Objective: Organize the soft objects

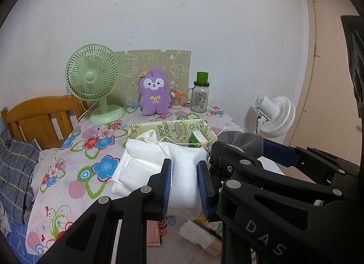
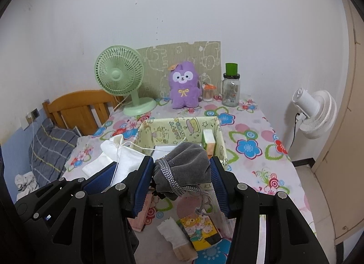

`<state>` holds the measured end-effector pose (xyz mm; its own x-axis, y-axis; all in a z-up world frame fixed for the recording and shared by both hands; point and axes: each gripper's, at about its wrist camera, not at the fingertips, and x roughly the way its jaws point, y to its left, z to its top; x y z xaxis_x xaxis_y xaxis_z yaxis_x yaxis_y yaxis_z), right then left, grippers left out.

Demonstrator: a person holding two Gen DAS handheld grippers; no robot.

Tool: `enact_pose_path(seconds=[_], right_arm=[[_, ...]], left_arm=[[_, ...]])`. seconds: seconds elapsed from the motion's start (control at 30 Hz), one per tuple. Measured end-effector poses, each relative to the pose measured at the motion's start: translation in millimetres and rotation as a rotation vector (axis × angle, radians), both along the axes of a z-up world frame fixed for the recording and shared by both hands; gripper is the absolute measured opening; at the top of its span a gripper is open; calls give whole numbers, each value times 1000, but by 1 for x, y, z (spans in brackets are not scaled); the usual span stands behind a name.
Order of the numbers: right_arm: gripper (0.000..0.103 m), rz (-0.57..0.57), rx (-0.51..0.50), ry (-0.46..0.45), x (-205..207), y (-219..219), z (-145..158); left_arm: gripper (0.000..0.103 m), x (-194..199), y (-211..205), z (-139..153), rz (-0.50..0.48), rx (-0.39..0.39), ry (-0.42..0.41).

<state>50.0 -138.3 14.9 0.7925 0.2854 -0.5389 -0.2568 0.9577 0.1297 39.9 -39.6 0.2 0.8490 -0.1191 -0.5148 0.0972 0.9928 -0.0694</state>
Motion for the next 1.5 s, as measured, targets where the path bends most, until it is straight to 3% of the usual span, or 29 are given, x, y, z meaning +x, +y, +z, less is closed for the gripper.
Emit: enact_pose_path(seconds=[1.5], right_arm=[[55, 17, 11, 14, 99, 10, 3]], left_arm=[[22, 92, 9, 4, 9, 3, 16]])
